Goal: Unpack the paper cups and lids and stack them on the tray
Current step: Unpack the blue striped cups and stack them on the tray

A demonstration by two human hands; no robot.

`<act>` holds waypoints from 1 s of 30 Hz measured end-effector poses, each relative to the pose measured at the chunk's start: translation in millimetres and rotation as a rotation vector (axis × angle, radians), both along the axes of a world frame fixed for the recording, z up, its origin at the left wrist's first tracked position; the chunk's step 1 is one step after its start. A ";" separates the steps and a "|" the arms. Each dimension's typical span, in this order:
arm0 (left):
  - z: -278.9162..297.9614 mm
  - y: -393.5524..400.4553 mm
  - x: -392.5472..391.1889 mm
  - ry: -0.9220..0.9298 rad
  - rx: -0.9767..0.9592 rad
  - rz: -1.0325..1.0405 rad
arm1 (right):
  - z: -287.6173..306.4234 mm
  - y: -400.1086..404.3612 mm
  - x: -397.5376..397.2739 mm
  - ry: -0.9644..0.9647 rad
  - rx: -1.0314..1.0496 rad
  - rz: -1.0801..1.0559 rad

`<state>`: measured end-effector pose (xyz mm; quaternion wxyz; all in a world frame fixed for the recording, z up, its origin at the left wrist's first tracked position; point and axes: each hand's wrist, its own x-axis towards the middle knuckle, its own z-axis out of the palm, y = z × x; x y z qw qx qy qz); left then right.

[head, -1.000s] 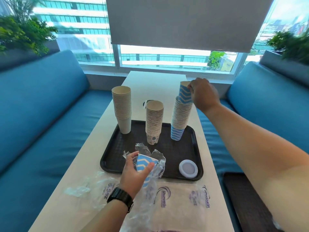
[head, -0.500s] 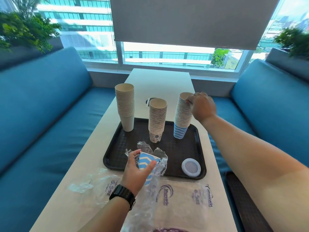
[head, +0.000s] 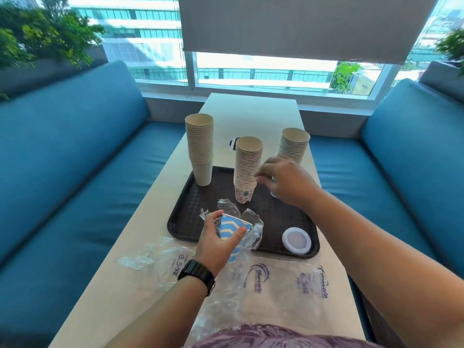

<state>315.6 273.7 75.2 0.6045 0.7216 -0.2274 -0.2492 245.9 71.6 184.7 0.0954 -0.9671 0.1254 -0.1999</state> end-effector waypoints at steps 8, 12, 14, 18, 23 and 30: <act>4.9 2.9 0.6 -0.013 0.039 -0.024 | -19.6 40.5 -14.5 0.219 0.555 0.013; 1.1 2.1 0.4 -0.040 0.063 -0.028 | -29.7 47.5 -18.8 0.297 0.662 0.003; 0.0 1.2 0.3 -0.052 0.074 -0.026 | -32.6 49.7 -19.4 0.300 0.681 0.000; -3.3 1.6 -0.4 -0.090 0.060 0.003 | -37.9 50.8 -20.1 0.270 0.686 0.007; -4.2 1.8 0.1 -0.081 0.060 -0.003 | -41.5 51.2 -20.2 0.250 0.662 0.012; -11.7 1.5 1.7 -0.106 0.033 0.023 | -36.4 43.6 -17.6 0.081 0.593 -0.028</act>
